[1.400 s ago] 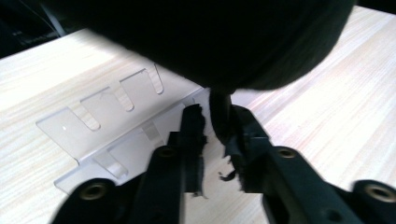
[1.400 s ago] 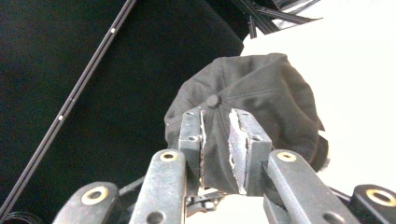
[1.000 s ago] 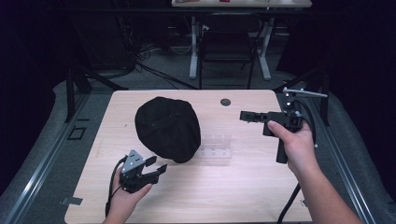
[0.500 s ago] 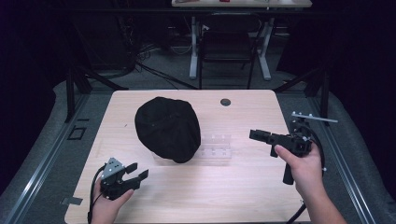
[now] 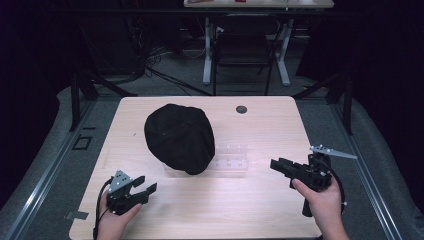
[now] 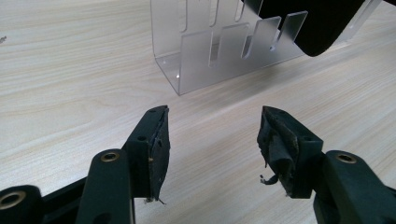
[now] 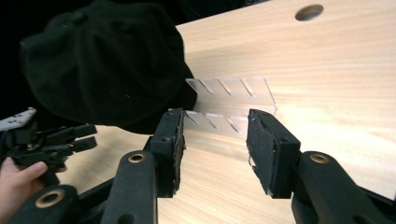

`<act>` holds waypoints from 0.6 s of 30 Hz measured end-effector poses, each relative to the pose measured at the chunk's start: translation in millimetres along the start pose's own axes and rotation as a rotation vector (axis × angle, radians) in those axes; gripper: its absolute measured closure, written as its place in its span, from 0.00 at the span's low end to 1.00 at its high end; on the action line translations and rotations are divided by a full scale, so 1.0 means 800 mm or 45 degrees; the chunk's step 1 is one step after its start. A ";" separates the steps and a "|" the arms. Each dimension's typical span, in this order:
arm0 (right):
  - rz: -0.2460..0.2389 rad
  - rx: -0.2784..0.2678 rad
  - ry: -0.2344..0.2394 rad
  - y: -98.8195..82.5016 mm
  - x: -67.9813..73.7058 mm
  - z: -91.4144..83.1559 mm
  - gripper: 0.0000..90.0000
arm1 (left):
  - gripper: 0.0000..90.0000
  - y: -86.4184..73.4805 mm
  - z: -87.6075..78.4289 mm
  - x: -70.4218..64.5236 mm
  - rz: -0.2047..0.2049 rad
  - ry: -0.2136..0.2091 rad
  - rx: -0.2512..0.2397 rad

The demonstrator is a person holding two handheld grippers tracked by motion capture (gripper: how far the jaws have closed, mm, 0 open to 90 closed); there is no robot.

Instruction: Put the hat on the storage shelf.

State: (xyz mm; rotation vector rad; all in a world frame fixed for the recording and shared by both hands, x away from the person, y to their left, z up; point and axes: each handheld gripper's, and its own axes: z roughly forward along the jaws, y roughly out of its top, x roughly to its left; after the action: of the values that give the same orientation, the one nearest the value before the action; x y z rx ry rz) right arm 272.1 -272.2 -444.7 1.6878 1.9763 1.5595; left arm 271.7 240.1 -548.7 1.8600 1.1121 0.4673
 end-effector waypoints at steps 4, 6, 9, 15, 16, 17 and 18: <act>0.012 0.000 -0.058 -0.023 -0.013 0.008 0.62 | 0.48 0.000 -0.001 0.000 0.002 -0.001 -0.002; 0.014 0.003 -0.068 -0.028 -0.016 0.010 0.62 | 0.48 -0.001 0.000 0.001 0.001 -0.001 -0.003; 0.027 0.034 -0.052 -0.040 -0.020 0.018 0.62 | 0.48 -0.001 0.000 0.001 -0.007 0.002 -0.003; -0.043 0.018 -0.106 -0.067 -0.025 0.032 0.61 | 0.48 -0.003 0.001 -0.001 -0.002 -0.003 0.003; -0.043 0.018 -0.106 -0.067 -0.025 0.032 0.61 | 0.48 -0.003 0.001 -0.001 -0.002 -0.003 0.003; -0.048 0.015 -0.119 -0.071 -0.026 0.034 0.61 | 0.48 -0.003 0.001 -0.002 -0.004 -0.005 0.002; -0.045 0.005 -0.114 -0.077 -0.029 0.036 0.61 | 0.48 -0.003 0.001 -0.002 0.001 -0.007 0.000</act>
State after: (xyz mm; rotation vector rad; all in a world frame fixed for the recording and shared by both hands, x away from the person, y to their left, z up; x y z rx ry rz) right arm 258.0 -263.9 -514.5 1.6831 1.9561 1.4428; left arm 270.0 238.8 -551.1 1.8606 1.1078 0.4629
